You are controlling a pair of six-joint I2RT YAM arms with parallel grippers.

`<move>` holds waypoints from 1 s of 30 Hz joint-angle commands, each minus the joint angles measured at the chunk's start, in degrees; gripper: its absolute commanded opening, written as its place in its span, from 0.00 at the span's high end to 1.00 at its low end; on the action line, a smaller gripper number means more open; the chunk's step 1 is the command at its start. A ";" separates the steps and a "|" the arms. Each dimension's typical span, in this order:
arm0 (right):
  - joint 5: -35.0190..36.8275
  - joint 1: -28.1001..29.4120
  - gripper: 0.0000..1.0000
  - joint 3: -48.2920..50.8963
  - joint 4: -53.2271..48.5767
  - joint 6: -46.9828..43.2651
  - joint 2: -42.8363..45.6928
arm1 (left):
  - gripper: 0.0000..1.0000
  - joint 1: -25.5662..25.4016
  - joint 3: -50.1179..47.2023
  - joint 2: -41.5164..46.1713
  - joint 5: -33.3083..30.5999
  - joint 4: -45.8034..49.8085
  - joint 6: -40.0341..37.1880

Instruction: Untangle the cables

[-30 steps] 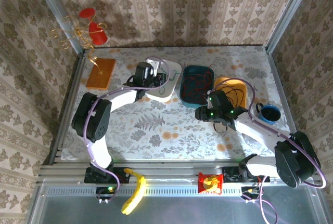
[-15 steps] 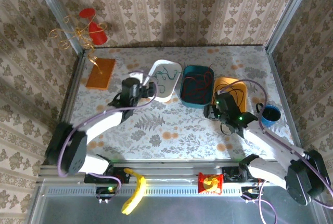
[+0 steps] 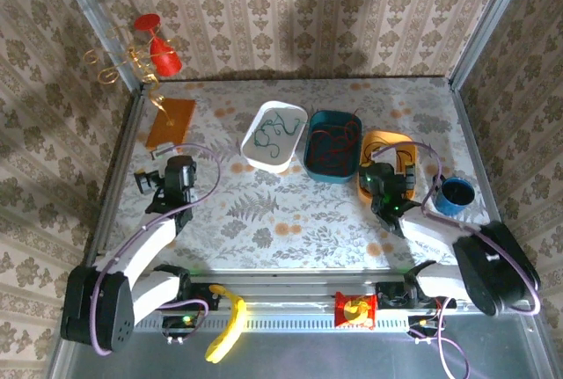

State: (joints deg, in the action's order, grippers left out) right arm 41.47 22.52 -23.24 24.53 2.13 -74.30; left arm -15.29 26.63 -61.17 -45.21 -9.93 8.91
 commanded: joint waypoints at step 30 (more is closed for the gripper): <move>-34.35 -20.75 0.00 0.04 24.60 -0.11 -13.32 | 0.00 13.27 -5.72 -28.02 34.48 -45.68 -10.15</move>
State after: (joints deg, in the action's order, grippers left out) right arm 7.42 1.41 -23.40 47.44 1.74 -87.29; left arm -2.46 20.29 -89.65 -12.62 -53.47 -0.97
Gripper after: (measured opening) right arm 0.999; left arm 0.999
